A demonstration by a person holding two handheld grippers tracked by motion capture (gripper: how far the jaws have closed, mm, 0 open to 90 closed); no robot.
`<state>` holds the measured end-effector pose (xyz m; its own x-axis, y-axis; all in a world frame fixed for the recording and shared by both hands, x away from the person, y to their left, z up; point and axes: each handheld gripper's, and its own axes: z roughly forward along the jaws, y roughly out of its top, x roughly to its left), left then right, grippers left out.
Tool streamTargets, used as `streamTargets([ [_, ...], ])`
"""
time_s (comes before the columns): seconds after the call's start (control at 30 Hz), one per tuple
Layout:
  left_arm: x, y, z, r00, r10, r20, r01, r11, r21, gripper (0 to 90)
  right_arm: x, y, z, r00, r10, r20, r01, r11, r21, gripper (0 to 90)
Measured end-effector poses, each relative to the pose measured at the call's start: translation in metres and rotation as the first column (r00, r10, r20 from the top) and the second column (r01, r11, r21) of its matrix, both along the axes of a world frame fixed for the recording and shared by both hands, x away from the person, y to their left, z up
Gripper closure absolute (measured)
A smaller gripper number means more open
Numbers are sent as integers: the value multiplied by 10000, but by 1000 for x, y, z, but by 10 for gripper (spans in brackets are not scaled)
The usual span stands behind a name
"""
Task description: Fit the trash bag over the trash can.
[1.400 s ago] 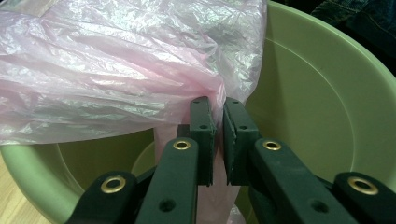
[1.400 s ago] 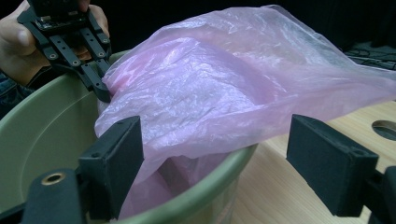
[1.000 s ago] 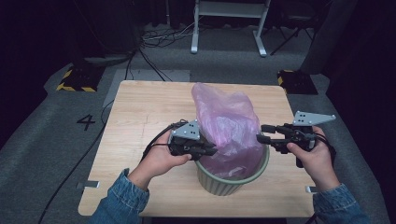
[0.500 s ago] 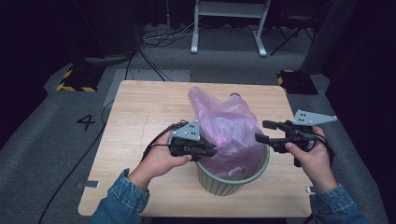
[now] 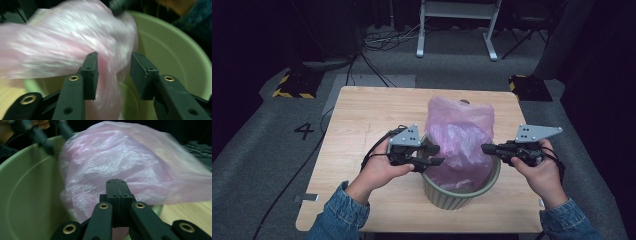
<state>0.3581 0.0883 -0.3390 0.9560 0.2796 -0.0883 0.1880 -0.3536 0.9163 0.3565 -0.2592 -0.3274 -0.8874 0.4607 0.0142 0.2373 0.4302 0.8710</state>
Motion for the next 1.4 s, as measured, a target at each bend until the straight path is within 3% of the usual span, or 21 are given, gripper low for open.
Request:
streamTargets([
  [0.17,4,5,7,9990,455,-15,-455,9988,-181,446,-6,-1,-3,9989,426,-211,-424,9991,98,900],
  [0.3,8,3,11,9967,816,44,-815,9965,-179,412,-13,1,-5,9958,826,-389,-827,9966,6,900],
  [0.47,20,-1,12,9886,1508,10,-1508,9885,125,389,-20,5,-7,9908,1256,-500,-1262,9920,-95,900],
  [0.6,25,-7,10,9853,1710,-56,-1704,9838,556,403,-25,5,-8,9876,1456,-594,-1462,9892,-64,900],
  [0.67,24,-10,8,9868,1618,3,-1611,9825,937,480,-27,5,-9,9863,1528,-626,-1533,9882,-33,900],
  [0.8,19,-14,5,9939,1100,95,-1101,9826,1498,776,-30,3,-10,9864,1514,-639,-1516,9884,5,900],
  [0.9,17,-17,2,9967,794,141,-806,9737,2133,864,-32,0,-10,9869,1453,-705,-1451,9894,76,890],
  [1.0,16,-21,0,9980,622,124,-633,9611,2690,876,-32,-3,-9,9898,1242,-703,-1230,9922,213,788],
  [1.2,16,-20,-2,9988,484,-51,-452,9610,2727,884,-27,-19,3,9993,-23,-370,58,9956,937,533],
  [1.3,16,-20,-2,9992,385,-115,-339,9621,2705,885,-21,-26,7,9964,-834,-127,843,9913,1008,413],
  [1.4,16,-20,-2,9993,340,-156,-284,9617,2726,885,-12,-30,8,9849,-1728,-69,1726,9797,1023,313],
])
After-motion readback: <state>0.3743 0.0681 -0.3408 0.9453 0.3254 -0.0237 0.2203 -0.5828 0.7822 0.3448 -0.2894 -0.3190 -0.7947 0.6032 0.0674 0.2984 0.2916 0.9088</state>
